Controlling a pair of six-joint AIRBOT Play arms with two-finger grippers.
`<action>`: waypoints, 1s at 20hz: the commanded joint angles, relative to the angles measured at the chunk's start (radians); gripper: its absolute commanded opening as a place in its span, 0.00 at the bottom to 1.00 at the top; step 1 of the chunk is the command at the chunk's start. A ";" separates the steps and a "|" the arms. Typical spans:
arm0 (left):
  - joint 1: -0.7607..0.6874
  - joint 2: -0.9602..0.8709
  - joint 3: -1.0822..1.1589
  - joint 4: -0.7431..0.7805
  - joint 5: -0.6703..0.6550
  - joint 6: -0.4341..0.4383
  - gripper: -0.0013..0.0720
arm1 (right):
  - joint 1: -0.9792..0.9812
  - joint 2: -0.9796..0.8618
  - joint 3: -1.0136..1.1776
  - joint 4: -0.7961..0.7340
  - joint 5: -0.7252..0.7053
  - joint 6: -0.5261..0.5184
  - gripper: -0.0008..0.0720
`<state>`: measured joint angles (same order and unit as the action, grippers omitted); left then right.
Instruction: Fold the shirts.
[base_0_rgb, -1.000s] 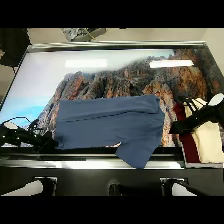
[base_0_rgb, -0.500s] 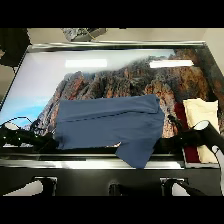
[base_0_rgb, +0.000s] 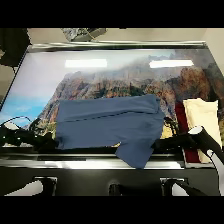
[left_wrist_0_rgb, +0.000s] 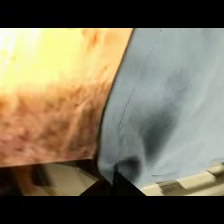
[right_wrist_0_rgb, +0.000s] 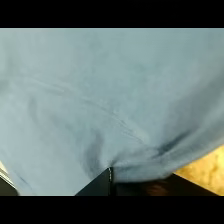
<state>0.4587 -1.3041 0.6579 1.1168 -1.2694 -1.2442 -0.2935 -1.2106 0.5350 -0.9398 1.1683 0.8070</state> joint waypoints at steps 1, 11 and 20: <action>0.001 0.066 0.064 -0.018 0.028 0.026 0.05 | 0.010 0.021 0.076 0.013 0.080 -0.044 0.07; -0.152 -0.162 0.608 -0.038 0.043 -0.119 0.04 | 0.090 -0.254 0.733 0.014 -0.004 0.094 0.06; -0.182 -0.597 1.010 -0.036 -0.074 -0.196 0.05 | 0.141 -0.672 1.088 -0.010 -0.120 0.215 0.07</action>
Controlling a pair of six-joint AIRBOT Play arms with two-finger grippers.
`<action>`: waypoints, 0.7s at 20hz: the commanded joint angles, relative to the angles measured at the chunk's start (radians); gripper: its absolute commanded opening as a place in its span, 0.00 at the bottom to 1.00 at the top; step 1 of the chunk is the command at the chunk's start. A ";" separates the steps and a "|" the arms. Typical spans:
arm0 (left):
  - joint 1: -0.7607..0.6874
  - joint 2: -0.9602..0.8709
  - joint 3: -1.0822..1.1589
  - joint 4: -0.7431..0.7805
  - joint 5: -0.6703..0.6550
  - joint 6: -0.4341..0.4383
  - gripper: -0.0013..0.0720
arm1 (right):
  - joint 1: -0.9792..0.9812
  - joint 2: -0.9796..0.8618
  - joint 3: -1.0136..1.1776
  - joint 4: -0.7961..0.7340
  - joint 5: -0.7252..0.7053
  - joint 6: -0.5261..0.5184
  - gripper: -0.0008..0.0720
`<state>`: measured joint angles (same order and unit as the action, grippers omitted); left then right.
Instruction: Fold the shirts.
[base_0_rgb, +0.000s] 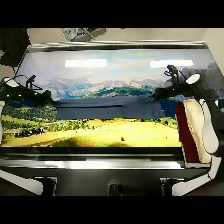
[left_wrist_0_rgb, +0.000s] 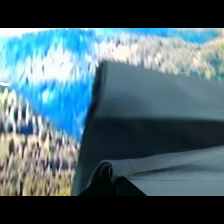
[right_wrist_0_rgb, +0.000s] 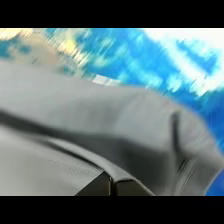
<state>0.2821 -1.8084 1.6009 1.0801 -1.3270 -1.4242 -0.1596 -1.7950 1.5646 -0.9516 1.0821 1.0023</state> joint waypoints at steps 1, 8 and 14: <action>-0.005 -0.108 0.067 0.000 -0.019 -0.016 0.05 | 0.009 -0.098 0.059 0.001 -0.031 0.019 0.07; 0.028 -0.113 0.120 0.002 -0.120 -0.016 0.76 | -0.027 -0.053 0.059 0.003 0.119 -0.085 0.99; 0.032 0.008 0.142 0.000 -0.141 -0.008 0.75 | -0.089 -0.061 0.058 -0.174 0.237 0.037 1.00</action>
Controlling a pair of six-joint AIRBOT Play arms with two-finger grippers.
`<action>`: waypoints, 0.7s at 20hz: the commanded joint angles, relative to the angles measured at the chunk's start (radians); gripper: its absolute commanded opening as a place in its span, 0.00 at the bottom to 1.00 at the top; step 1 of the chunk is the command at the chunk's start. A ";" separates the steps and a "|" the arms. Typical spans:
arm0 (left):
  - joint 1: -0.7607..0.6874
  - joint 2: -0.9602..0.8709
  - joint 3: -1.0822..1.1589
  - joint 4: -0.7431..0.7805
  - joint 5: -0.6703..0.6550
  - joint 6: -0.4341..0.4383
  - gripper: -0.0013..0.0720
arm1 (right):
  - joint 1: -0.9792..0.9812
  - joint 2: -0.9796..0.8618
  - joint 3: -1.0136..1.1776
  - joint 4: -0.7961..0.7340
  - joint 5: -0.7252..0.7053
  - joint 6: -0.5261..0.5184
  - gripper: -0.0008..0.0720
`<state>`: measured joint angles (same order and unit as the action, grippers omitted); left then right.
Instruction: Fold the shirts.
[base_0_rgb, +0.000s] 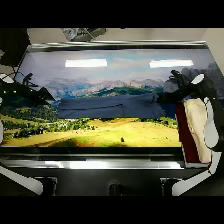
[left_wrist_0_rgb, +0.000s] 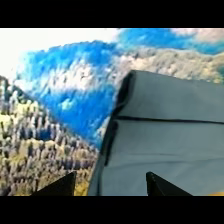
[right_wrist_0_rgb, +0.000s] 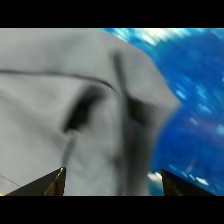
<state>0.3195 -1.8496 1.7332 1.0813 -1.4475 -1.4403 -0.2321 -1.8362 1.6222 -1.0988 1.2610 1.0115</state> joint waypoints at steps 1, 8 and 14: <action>-0.016 0.069 0.009 -0.001 -0.032 0.030 0.75 | -0.016 -0.042 0.000 0.013 0.058 0.028 1.00; -0.064 0.165 0.009 -0.002 -0.053 0.038 0.75 | -0.002 -0.178 0.000 0.279 0.072 0.034 1.00; -0.154 0.173 0.006 -0.051 -0.053 0.066 0.47 | 0.068 -0.124 0.001 0.271 0.101 0.039 0.07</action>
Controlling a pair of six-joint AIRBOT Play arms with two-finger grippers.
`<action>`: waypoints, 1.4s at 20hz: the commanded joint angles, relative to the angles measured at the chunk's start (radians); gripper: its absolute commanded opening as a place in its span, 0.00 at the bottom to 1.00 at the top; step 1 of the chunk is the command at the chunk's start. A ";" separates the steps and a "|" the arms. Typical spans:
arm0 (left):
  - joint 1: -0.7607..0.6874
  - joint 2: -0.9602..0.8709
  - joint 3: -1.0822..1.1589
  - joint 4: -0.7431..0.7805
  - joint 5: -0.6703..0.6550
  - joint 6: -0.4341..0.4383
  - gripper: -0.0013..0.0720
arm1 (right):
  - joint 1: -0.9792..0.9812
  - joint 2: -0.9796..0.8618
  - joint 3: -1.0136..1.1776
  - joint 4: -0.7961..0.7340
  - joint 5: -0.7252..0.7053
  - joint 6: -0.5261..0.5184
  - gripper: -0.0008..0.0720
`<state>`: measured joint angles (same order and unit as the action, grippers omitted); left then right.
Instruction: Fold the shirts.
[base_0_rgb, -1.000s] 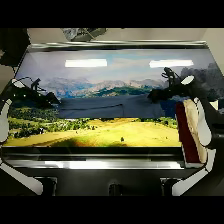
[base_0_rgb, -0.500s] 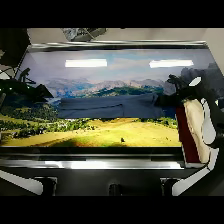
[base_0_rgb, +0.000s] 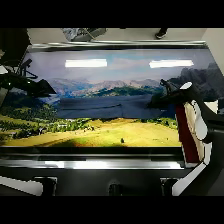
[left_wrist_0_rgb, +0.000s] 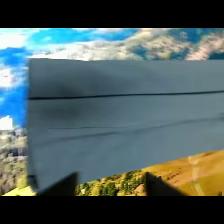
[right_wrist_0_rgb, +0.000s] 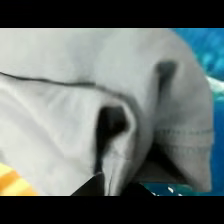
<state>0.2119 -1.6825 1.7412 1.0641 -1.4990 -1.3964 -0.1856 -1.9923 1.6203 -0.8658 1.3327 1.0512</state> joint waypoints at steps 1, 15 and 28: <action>-0.076 0.006 -0.013 -0.057 -0.002 0.047 0.18 | 0.029 0.064 0.003 0.032 0.035 0.000 0.07; -0.715 -0.142 -0.260 -0.326 0.503 0.008 0.05 | 0.192 0.593 0.003 -0.266 0.276 0.172 0.07; -0.886 -0.263 -0.211 -0.830 0.627 0.141 0.04 | 0.192 0.800 0.003 -0.433 0.336 0.237 0.07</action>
<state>-0.6991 -1.9602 1.5192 0.2192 -0.8391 -1.2972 0.0063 -1.1896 1.6226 -1.2800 1.7203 1.2793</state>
